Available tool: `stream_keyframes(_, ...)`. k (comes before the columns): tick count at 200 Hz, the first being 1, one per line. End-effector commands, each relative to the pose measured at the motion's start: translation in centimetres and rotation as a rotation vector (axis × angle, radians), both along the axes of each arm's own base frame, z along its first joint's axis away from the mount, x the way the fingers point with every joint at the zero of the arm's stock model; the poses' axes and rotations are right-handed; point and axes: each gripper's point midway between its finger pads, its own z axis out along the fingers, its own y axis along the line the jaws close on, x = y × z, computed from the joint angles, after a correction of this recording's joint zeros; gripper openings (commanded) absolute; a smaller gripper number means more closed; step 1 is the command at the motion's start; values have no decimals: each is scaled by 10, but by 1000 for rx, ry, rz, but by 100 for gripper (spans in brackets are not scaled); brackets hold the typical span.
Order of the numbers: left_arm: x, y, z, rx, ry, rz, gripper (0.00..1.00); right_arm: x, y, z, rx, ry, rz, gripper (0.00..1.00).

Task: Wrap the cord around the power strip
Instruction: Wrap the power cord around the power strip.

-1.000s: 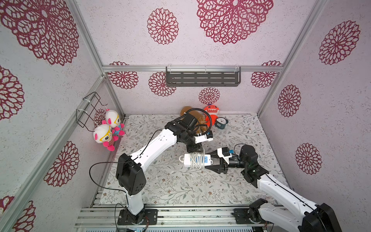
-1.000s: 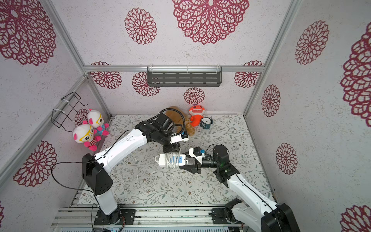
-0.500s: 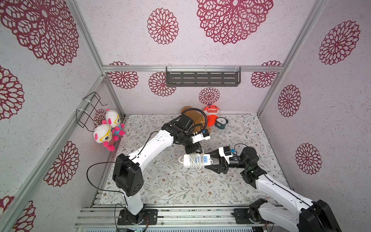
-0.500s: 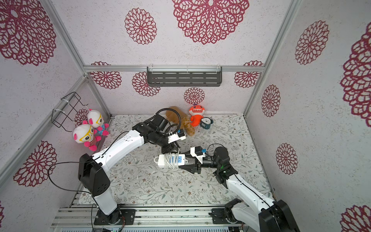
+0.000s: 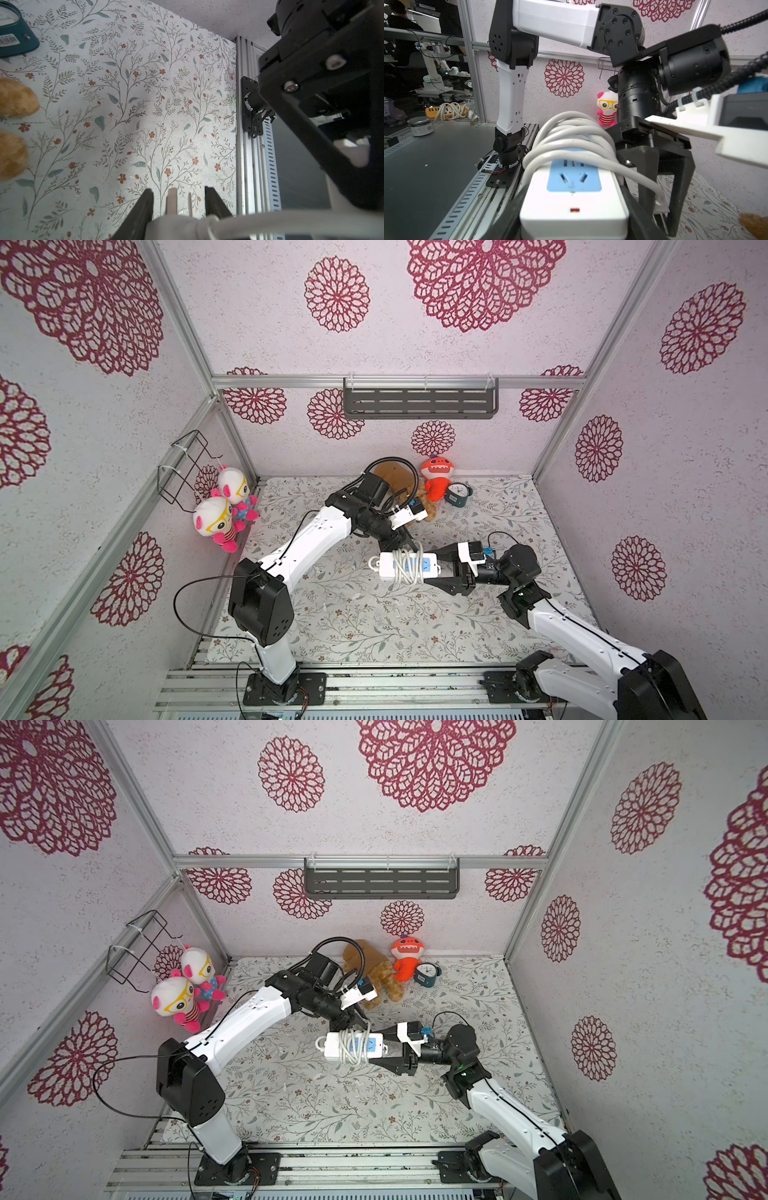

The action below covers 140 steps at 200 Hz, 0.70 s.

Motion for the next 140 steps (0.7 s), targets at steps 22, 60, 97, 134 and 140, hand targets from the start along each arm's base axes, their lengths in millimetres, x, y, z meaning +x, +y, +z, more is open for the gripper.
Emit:
stream_keyframes(22,7,7,22,-56,-64,43,47,-11,-2,49,93,-182,34,14)
stream_keyframes(60,12,8,25,-104,-102,92,52,-6,-2,51,85,-168,10,14)
stream_keyframes(97,19,9,26,-149,-130,150,56,-2,-4,50,104,-140,-19,13)
stream_keyframes(134,26,14,19,-139,-140,214,57,3,-8,52,178,-116,-61,13)
stream_keyframes(140,29,16,16,-132,-146,231,57,4,-9,52,188,-113,-68,14)
